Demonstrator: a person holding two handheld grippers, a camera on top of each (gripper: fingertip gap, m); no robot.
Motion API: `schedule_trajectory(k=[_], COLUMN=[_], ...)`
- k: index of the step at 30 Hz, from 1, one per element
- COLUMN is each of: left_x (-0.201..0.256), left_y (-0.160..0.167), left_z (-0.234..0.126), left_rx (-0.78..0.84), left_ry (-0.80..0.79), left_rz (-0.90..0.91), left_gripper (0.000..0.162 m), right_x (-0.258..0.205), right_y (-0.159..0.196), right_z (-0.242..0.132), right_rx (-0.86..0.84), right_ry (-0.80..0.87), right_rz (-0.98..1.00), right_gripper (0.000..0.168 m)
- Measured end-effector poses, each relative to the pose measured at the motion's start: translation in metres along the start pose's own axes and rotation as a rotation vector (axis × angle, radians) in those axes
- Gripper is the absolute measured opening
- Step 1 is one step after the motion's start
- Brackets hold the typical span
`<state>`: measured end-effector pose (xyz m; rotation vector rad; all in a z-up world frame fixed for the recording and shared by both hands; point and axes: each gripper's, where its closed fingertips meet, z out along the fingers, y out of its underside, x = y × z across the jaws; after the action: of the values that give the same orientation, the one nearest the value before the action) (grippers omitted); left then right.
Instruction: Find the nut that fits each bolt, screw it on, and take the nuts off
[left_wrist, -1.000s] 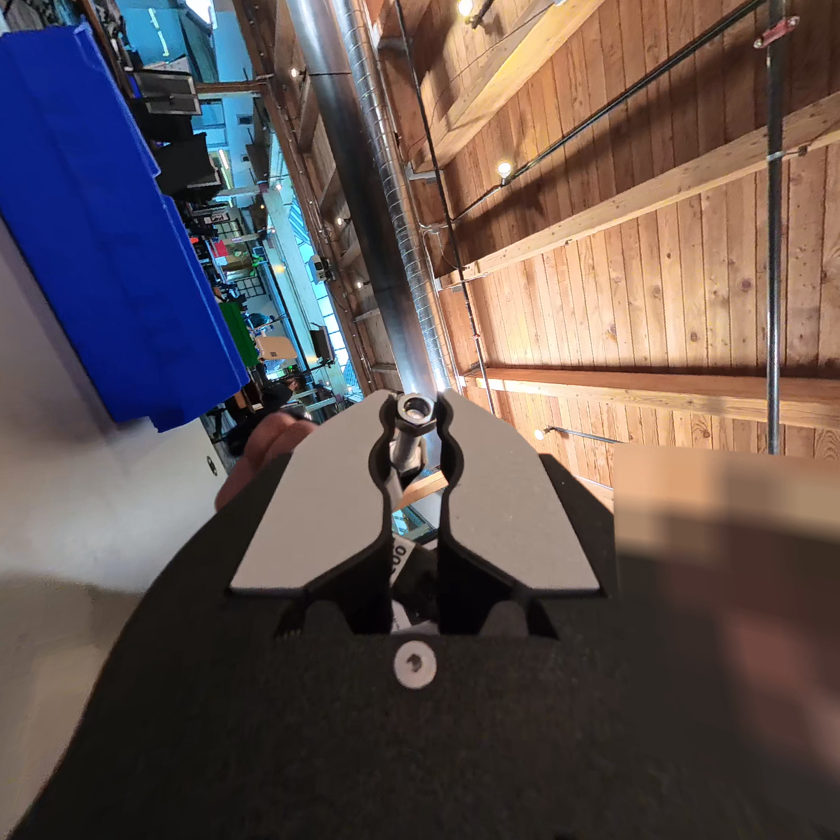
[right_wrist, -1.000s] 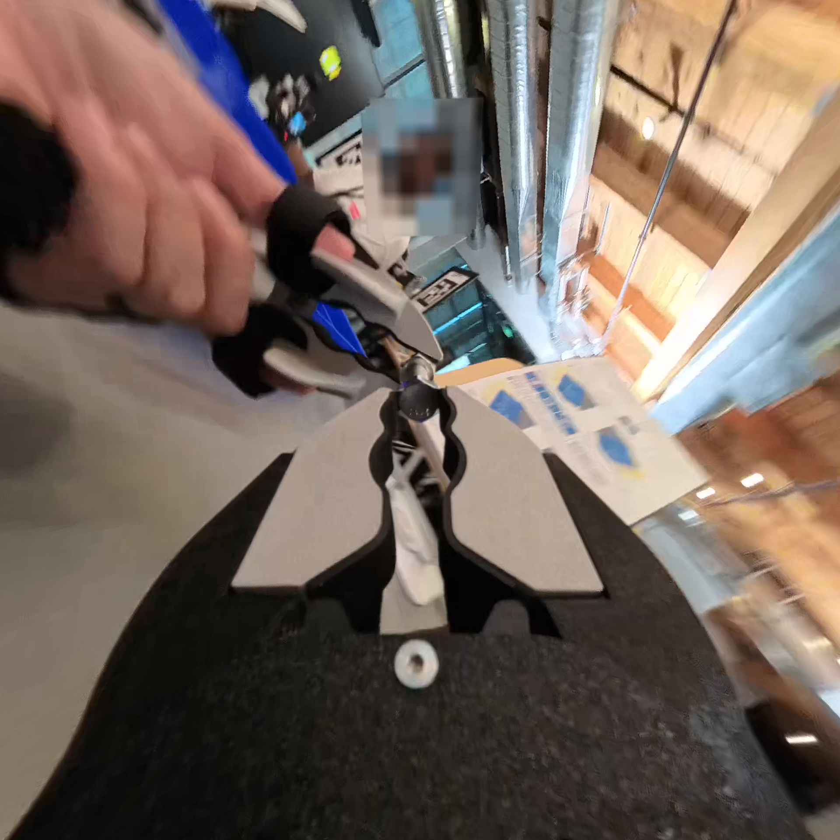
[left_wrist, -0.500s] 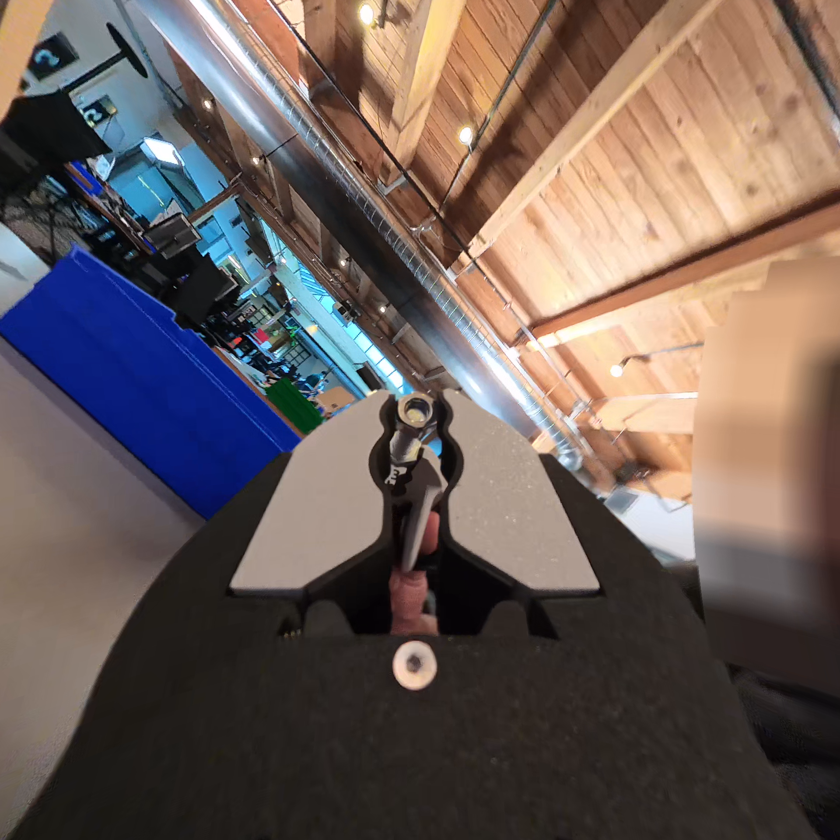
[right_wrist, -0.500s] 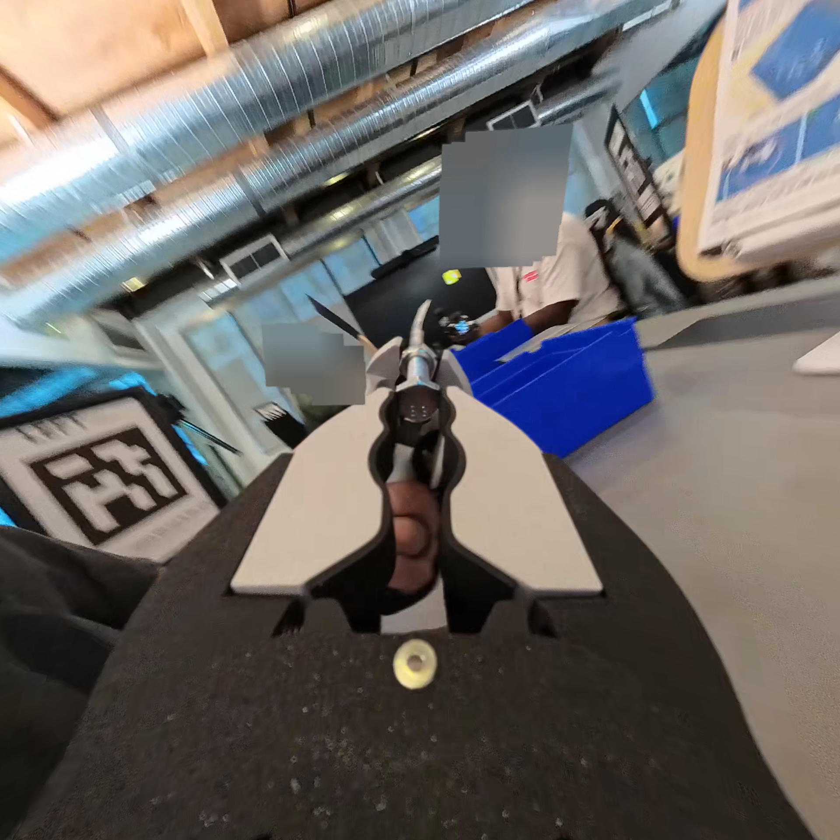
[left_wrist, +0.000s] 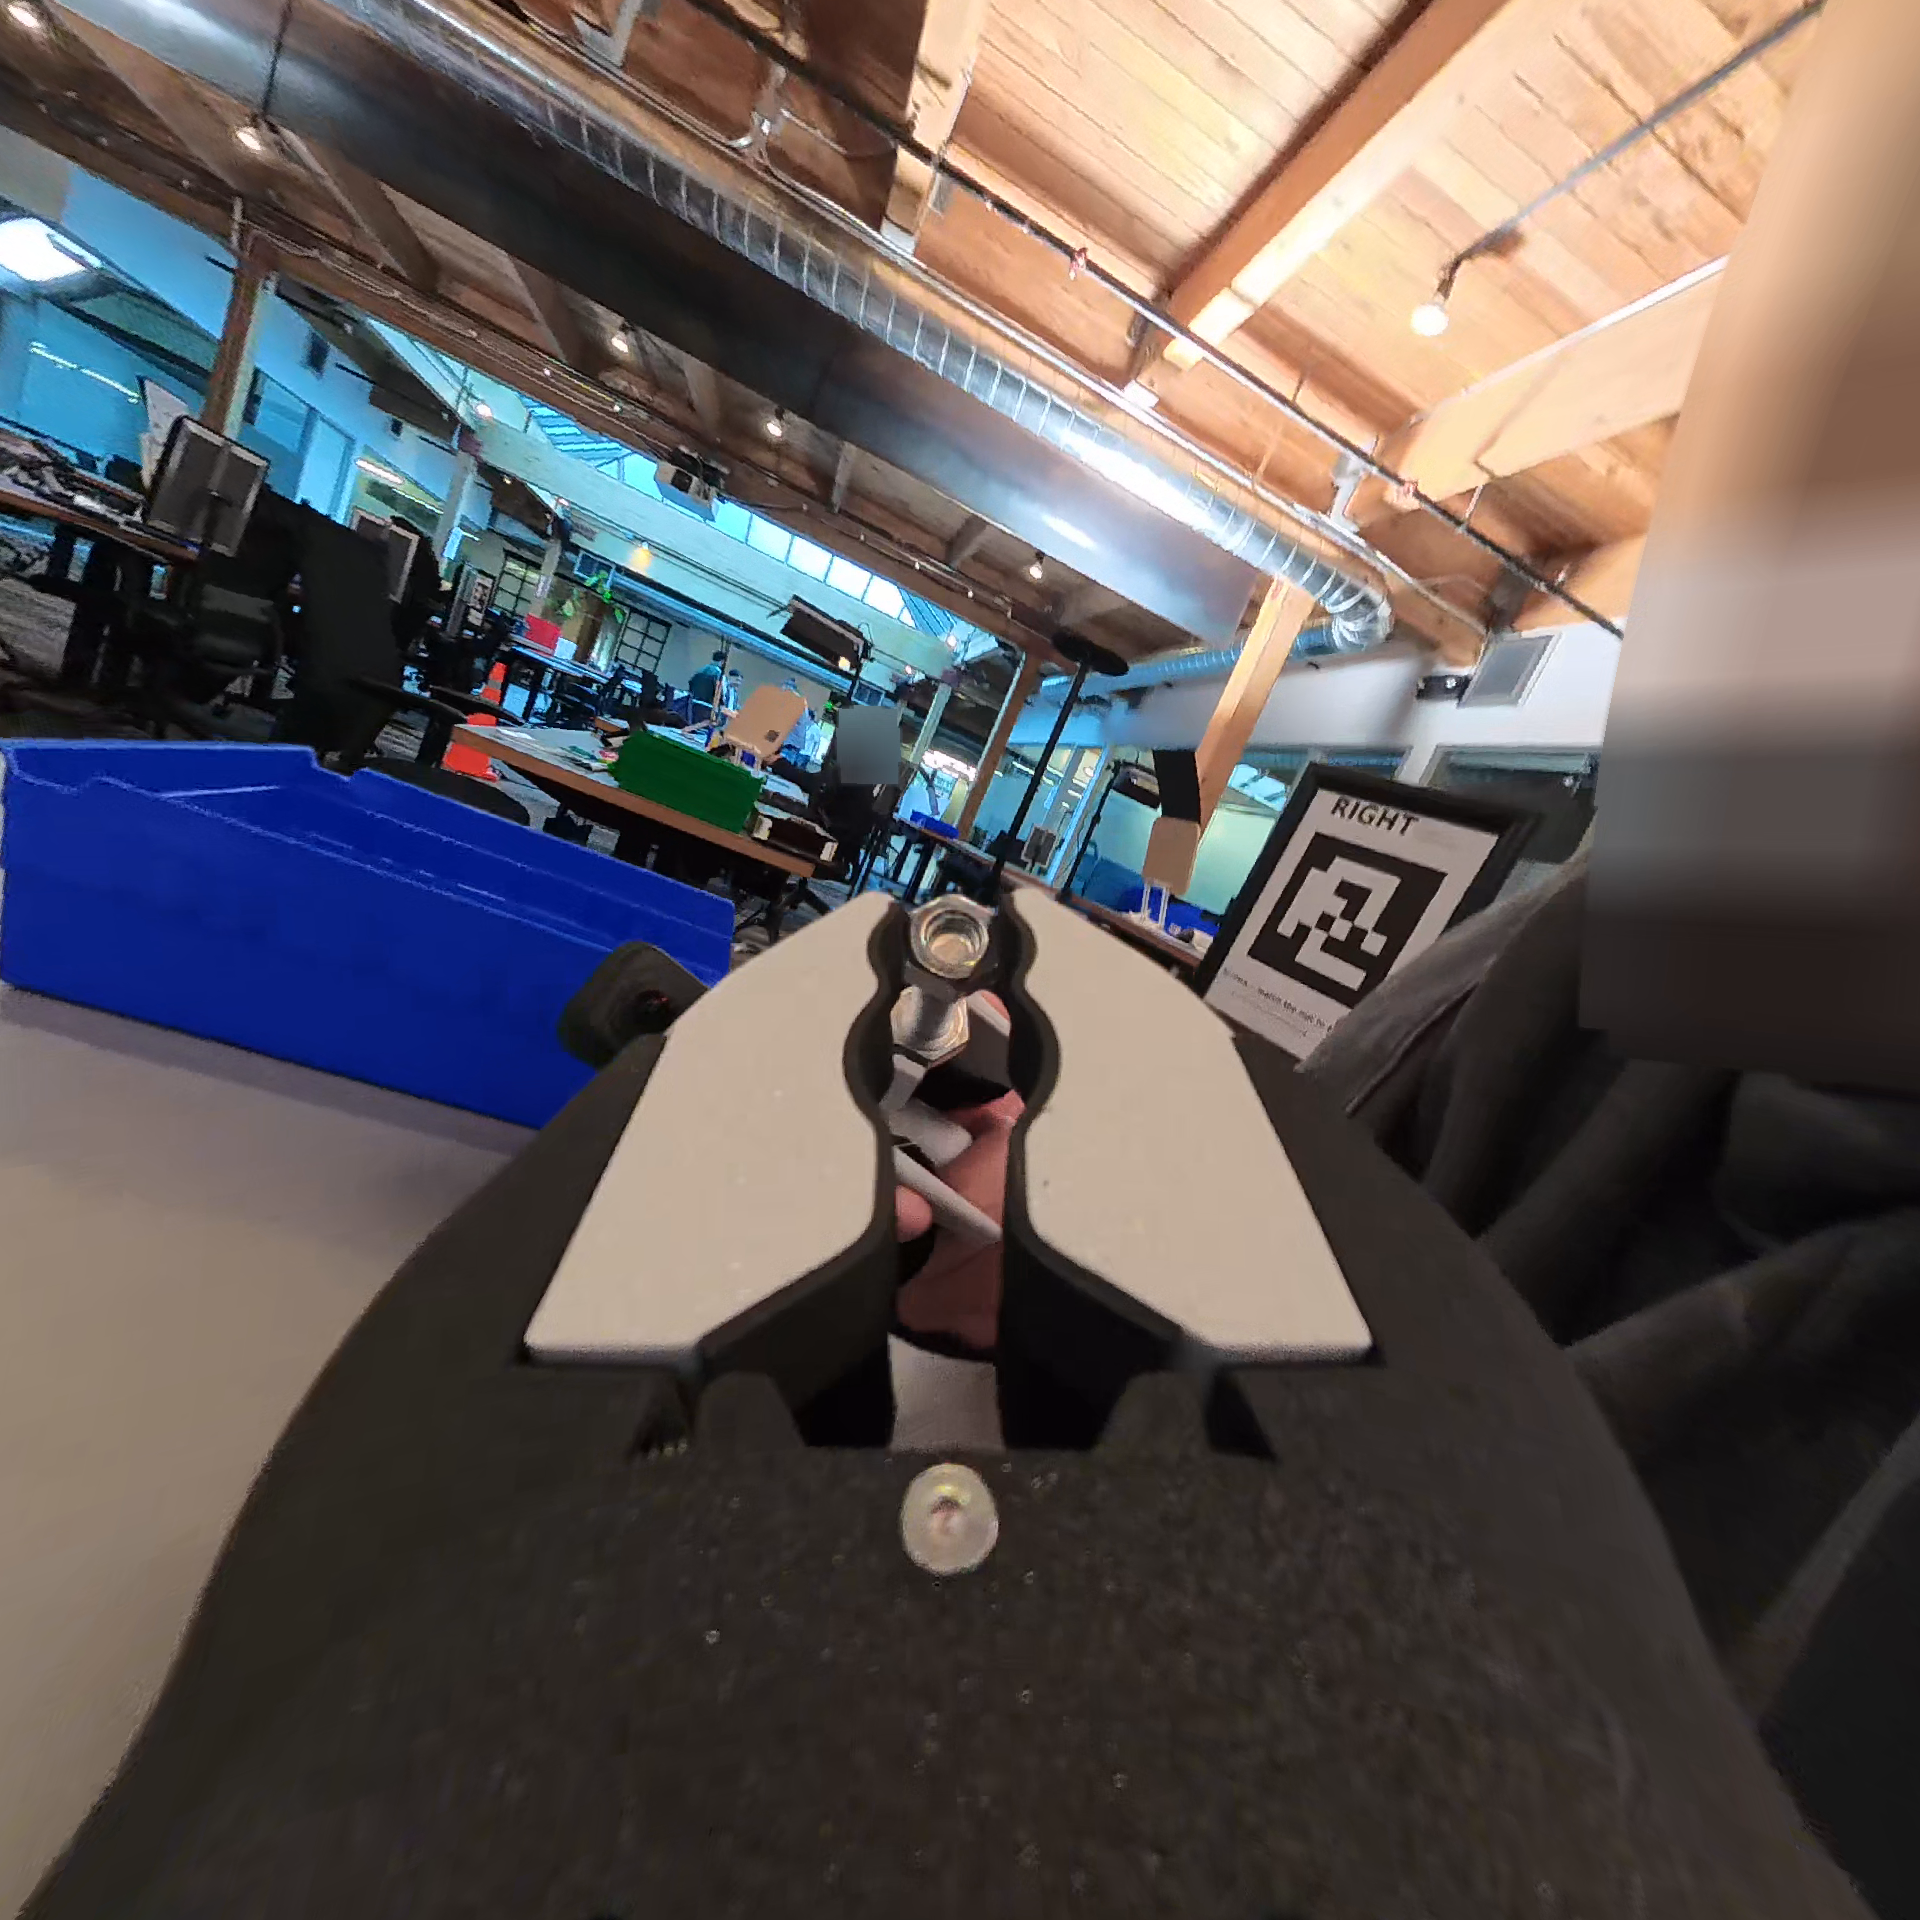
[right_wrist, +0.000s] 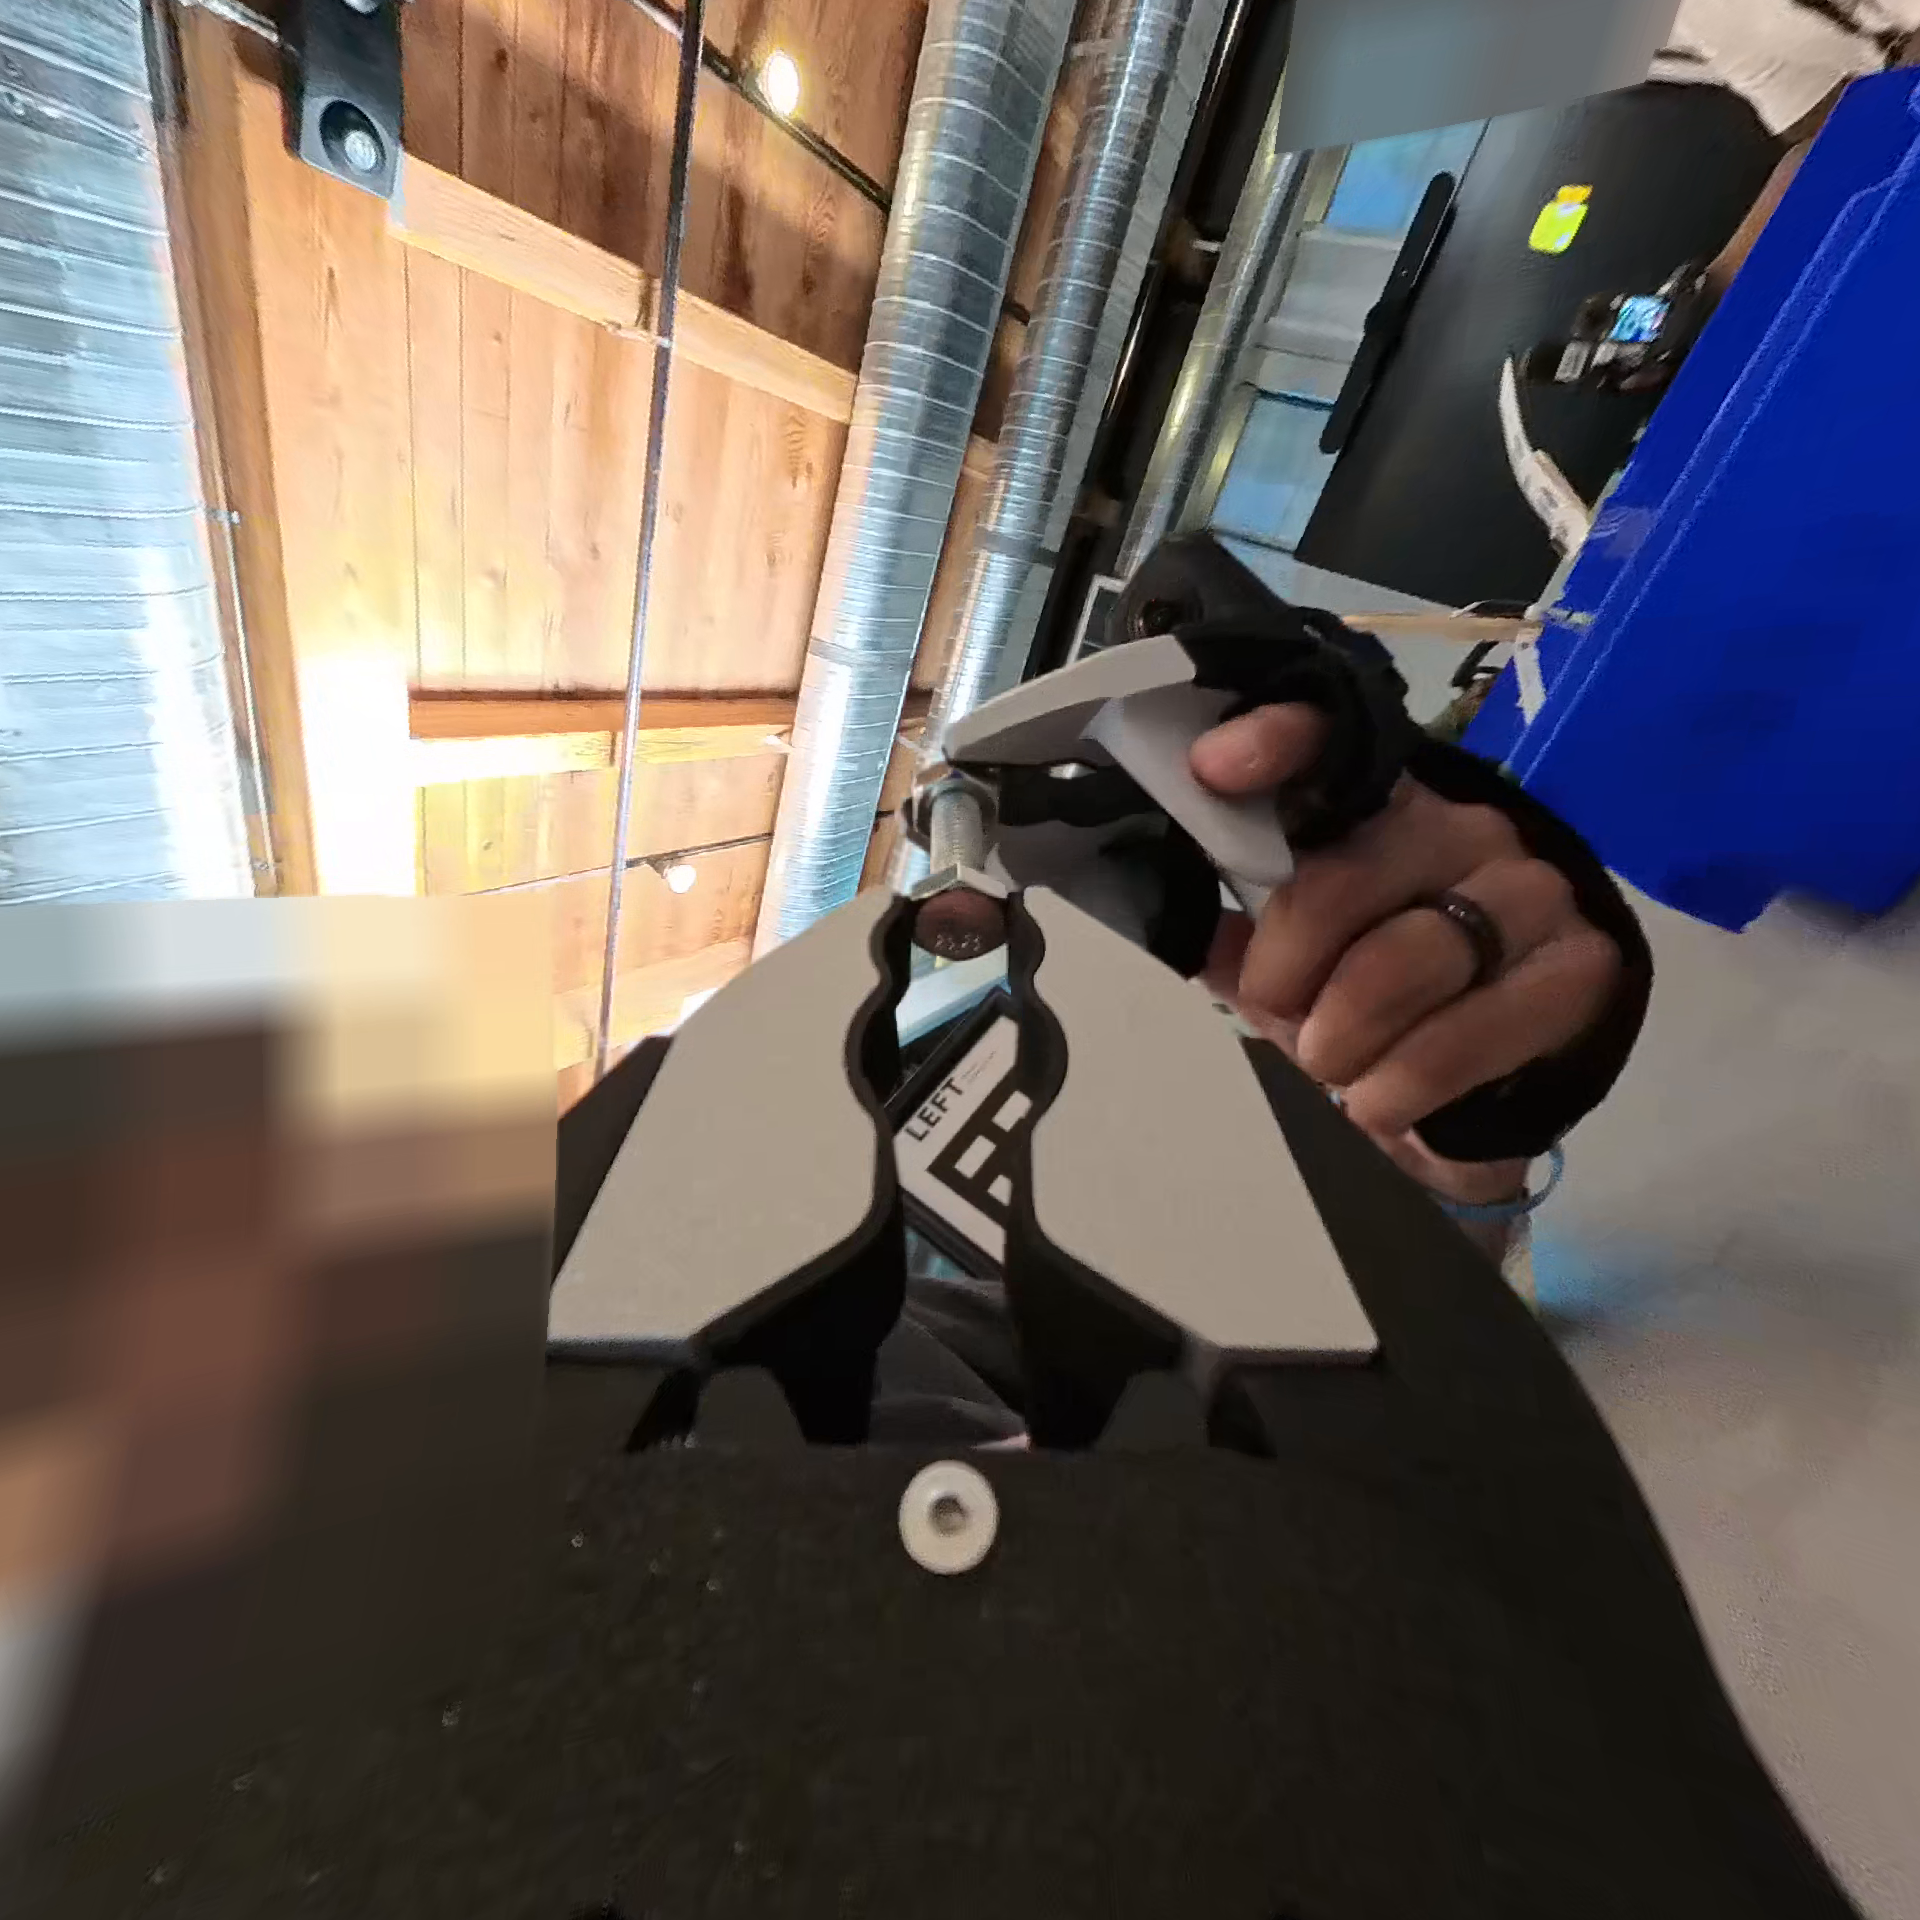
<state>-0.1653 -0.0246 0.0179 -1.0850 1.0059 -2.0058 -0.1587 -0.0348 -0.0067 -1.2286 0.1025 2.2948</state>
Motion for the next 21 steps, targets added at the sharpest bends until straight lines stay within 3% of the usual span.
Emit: schedule_trajectory(k=[4,11,17,21], left_x=[0.004,-0.006,-0.015,-0.018], left_y=[-0.001,0.0,0.046,0.048], left_z=[0.001,0.0,-0.003,-0.003], left_rx=[-0.042,-0.057,-0.311,-0.308], left_ry=[-0.027,-0.097,-0.173,-0.191], left_rz=[0.049,-0.022,-0.184,-0.169], left_gripper=[0.018,0.05,0.067,0.063], right_x=[-0.003,-0.005,0.014,0.02], right_y=[0.002,-0.009,-0.027,-0.028], right_z=[0.002,-0.005,-0.026,-0.033], right_rx=[-0.022,-0.026,-0.18,-0.262], right_ry=[-0.01,0.041,0.322,0.382], right_rz=[-0.037,-0.181,-0.68,-0.817], right_gripper=[0.017,0.017,0.017,0.018])
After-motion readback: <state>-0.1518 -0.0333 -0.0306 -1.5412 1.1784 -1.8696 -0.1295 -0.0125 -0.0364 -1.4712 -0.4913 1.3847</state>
